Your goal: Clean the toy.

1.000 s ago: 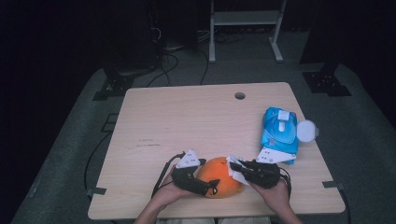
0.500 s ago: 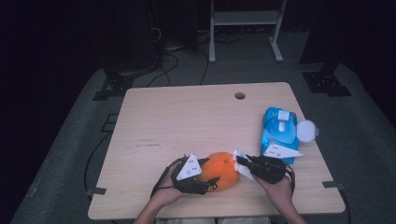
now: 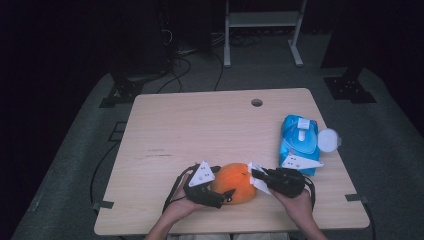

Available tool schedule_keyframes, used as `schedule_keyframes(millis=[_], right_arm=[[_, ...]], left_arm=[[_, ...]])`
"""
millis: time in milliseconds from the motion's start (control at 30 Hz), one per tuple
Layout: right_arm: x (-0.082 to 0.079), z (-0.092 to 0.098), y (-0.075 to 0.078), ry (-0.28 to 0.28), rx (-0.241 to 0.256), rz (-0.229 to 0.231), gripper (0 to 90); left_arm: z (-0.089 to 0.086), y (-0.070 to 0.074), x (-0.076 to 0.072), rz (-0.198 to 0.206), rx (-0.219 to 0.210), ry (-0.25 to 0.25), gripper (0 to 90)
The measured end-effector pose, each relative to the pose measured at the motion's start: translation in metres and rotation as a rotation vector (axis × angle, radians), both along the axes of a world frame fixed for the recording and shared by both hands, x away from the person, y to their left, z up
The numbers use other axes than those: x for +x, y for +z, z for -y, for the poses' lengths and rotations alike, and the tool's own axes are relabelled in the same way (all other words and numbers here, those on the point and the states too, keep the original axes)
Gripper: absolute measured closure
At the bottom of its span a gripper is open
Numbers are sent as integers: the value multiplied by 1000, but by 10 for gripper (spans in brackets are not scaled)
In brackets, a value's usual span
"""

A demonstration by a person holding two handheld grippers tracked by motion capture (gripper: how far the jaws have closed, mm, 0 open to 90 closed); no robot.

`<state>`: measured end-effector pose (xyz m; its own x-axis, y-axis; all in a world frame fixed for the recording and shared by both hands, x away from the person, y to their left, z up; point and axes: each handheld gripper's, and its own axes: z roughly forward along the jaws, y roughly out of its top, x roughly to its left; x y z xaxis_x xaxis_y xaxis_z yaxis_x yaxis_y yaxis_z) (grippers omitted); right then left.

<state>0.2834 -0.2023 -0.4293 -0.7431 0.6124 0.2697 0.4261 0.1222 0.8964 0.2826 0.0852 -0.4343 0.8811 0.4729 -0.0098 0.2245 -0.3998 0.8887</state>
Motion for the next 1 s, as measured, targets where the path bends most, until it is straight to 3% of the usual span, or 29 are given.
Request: schedule_keyframes(millis=[33, 100, 133, 233, 300, 367, 433, 467, 500, 533, 567, 667, 733, 767, 833, 933, 967, 1000], right_arm=[[-2, -2, 2, 18, 10, 5, 814], [-3, -4, 5, 34, 16, 22, 815], [-4, -8, 10, 67, 51, 39, 814], [-4, -11, 11, 68, 32, 51, 814], [-1, -8, 7, 51, 22, 37, 815], [2, -1, 4, 6, -15, 33, 815], [4, 5, 3, -14, 5, 2, 816], [3, 3, 7, 5, 18, 21, 816], [3, 3, 7, 5, 18, 21, 816], [0, 0, 11, 28, 52, 35, 815], [-7, -9, 23, 79, 69, 91, 815], [-13, -20, 30, 116, 45, 133, 815], [-15, -27, 27, 106, -39, 143, 815], [-13, -27, 22, 95, -77, 141, 816], [-9, -20, 14, 72, -78, 113, 817], [-10, -19, 16, 57, -95, 121, 816], [-10, -18, 16, 54, -84, 112, 816], [-12, -20, 17, 58, -74, 113, 816]], left_arm=[[0, -1, -2, 27, 27, -24, 208], [0, 0, -2, 39, 35, -35, 232], [0, 1, -5, 66, 53, -65, 270], [1, 2, -7, 86, 66, -78, 281], [-1, 3, -6, 81, 50, -68, 239], [-2, 4, -2, 35, 15, -22, 201], [-2, 3, 0, 12, 1, -12, 188], [-1, 3, -2, 44, 23, -35, 238], [-1, 3, -2, 44, 23, -35, 257], [0, 4, -3, 58, 32, -46, 257], [4, 5, -7, 98, 53, -71, 277], [9, 6, -11, 125, 66, -92, 279], [11, 6, -13, 134, 72, -97, 272], [12, 6, -12, 126, 68, -83, 249], [10, 6, -9, 93, 41, -57, 168], [8, 7, -5, 30, 30, -4, 130], [7, 6, -3, 1, 22, -5, 191], [7, 6, -4, 7, 23, -20, 236]])
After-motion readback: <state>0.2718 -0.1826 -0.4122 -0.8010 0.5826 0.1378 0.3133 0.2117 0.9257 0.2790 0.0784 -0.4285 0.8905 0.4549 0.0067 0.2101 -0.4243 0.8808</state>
